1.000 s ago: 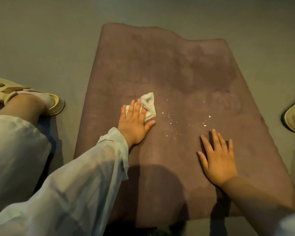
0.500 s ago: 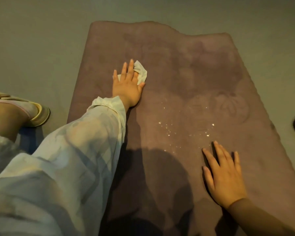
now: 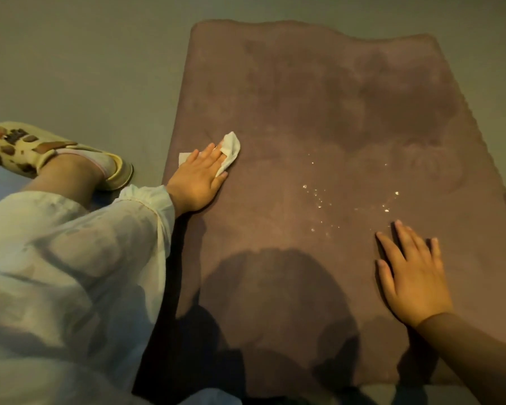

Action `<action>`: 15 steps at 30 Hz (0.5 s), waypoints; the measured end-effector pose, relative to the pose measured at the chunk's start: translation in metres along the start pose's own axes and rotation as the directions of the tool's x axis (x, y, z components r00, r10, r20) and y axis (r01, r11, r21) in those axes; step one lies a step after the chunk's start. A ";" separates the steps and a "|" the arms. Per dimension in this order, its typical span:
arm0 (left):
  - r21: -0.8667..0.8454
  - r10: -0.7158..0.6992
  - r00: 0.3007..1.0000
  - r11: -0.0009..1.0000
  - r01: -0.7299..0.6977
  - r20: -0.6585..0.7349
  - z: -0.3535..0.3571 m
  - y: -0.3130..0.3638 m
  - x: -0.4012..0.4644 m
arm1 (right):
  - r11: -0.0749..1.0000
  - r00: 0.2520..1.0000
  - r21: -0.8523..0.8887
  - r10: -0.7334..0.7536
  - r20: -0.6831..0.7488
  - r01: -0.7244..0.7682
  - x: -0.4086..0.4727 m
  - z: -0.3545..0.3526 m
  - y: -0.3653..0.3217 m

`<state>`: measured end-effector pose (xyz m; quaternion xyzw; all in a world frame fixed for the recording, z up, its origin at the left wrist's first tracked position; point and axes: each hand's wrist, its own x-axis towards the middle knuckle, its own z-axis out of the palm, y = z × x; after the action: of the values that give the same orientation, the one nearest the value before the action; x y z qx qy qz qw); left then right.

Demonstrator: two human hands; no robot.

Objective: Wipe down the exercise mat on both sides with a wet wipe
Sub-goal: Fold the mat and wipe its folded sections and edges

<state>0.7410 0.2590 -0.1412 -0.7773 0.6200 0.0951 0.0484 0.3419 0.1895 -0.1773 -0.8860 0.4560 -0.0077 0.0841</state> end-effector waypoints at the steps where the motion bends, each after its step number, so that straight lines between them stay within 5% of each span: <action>1: 0.000 -0.011 1.000 1.000 0.011 0.009 0.004 0.001 -0.015 | 1.000 1.000 -0.003 0.000 0.000 0.000 0.000 0.000 -0.001; 5: -0.065 0.075 0.990 0.996 -0.068 0.116 0.008 0.032 -0.071 | 1.000 1.000 0.001 -0.013 -0.022 0.013 -0.002 0.000 -0.002; 7: -0.045 0.254 0.964 0.967 -0.251 0.082 0.007 0.060 -0.104 | 1.000 0.999 -0.001 -0.021 -0.026 0.021 -0.003 -0.001 -0.003; 11: 0.027 0.645 0.763 0.762 -0.647 0.045 0.029 0.119 -0.168 | 1.000 1.000 -0.008 -0.024 -0.018 0.023 -0.006 -0.002 -0.004; 15: 0.063 0.756 0.641 0.639 -0.767 0.134 0.036 0.137 -0.162 | 1.000 0.999 -0.003 -0.012 -0.030 0.012 -0.007 -0.001 -0.004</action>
<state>0.5700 0.3901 -0.1372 -0.4344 0.8908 0.1083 0.0776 0.3405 0.1975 -0.1752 -0.8886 0.4519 -0.0208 0.0763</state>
